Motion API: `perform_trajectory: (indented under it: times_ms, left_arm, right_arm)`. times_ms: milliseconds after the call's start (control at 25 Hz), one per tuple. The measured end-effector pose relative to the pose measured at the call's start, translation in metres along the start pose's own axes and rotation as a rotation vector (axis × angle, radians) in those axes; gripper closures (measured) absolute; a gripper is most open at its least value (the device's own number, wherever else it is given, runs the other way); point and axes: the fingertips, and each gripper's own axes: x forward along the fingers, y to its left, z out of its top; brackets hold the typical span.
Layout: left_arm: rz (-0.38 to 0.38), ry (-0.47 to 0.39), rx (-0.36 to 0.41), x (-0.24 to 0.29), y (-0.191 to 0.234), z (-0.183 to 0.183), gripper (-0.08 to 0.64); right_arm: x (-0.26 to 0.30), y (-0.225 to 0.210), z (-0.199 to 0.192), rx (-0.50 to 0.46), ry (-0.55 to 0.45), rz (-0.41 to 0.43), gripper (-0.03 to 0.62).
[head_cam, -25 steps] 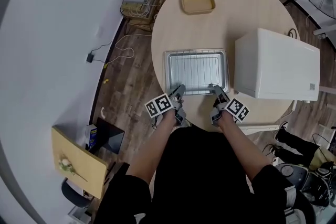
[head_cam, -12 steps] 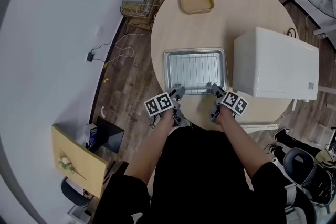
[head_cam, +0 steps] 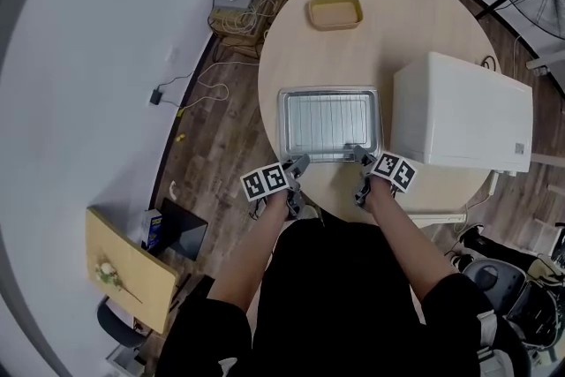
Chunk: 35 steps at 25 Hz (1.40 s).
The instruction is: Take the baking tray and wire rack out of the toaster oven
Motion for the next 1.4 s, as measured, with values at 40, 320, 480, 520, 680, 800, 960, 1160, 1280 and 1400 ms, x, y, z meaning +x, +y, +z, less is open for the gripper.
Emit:
perform_trajectory:
  times_ms: [40,320,480,520,680,800,960,1160,1280,1400]
  left_arm:
    - [0.0,-0.002,-0.008,-0.001,0.0,-0.001,0.288]
    - [-0.008,-0.028,-0.027,-0.01,-0.001,-0.003,0.288]
    - [-0.023,-0.04,-0.024,-0.018,-0.004,-0.004,0.288]
    - [-0.027,-0.047,-0.024,-0.019,-0.006,-0.004,0.288]
    - [-0.047,-0.074,-0.007,-0.028,-0.013,-0.002,0.288]
    - [-0.067,-0.103,0.024,-0.041,-0.023,0.001,0.288]
    - [-0.098,-0.152,0.087,-0.066,-0.042,0.003,0.288]
    - [-0.146,-0.216,0.182,-0.112,-0.069,-0.011,0.288]
    - [-0.187,-0.281,0.246,-0.141,-0.078,-0.023,0.29]
    - [-0.248,-0.349,0.328,-0.168,-0.091,-0.037,0.303]
  right_arm:
    - [-0.002,-0.002,0.0,-0.003,0.002,-0.005,0.339]
    - [-0.011,-0.003,-0.004,0.007,0.007,-0.006,0.327]
    - [-0.018,0.001,-0.008,-0.015,-0.003,0.0,0.327]
    - [-0.021,0.002,-0.009,-0.027,-0.007,0.003,0.327]
    - [-0.033,0.011,-0.007,-0.07,-0.033,0.038,0.327]
    - [-0.052,0.021,-0.004,-0.123,-0.064,0.08,0.327]
    - [-0.091,0.045,-0.002,-0.324,-0.124,0.134,0.327]
    - [-0.158,0.081,-0.004,-0.603,-0.277,0.181,0.33]
    - [-0.203,0.096,-0.003,-0.699,-0.395,0.184,0.33]
    - [-0.245,0.096,-0.009,-0.668,-0.483,0.202,0.353]
